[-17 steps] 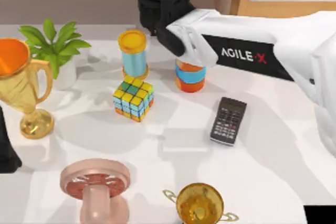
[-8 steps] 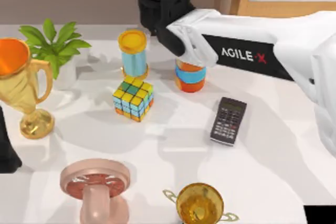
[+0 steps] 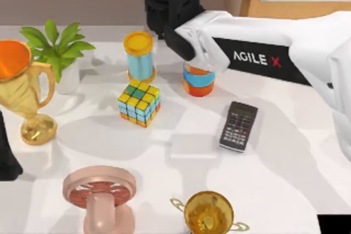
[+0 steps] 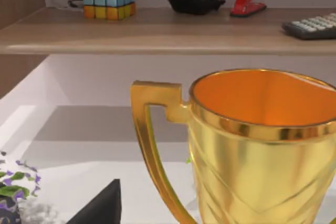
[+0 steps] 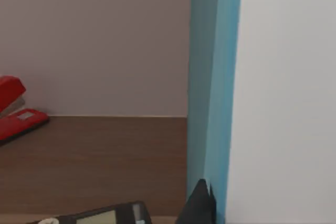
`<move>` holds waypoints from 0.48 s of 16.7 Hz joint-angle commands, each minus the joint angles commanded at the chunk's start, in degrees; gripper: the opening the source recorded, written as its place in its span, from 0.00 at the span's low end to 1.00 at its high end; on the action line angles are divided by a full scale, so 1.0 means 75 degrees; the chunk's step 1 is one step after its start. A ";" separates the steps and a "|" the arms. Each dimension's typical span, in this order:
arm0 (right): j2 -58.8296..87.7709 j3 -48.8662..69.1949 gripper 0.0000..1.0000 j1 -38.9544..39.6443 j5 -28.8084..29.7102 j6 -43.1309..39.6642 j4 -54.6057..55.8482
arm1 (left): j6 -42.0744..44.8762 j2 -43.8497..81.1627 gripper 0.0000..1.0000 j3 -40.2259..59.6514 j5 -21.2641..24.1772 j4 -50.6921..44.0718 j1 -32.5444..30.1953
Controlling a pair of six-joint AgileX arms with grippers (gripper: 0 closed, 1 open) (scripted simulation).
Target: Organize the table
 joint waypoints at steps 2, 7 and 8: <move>-0.0304 -0.0400 0.00 0.0115 0.0113 0.0002 0.0087 | 0.0000 0.0000 1.00 0.0000 0.0000 0.0000 0.0000; -0.0849 -0.1107 0.00 0.0331 0.0323 0.0009 0.0257 | 0.0000 0.0000 1.00 0.0000 0.0000 0.0000 0.0000; -0.0849 -0.1107 0.00 0.0331 0.0323 0.0009 0.0257 | 0.0000 0.0000 1.00 0.0000 0.0000 0.0000 0.0000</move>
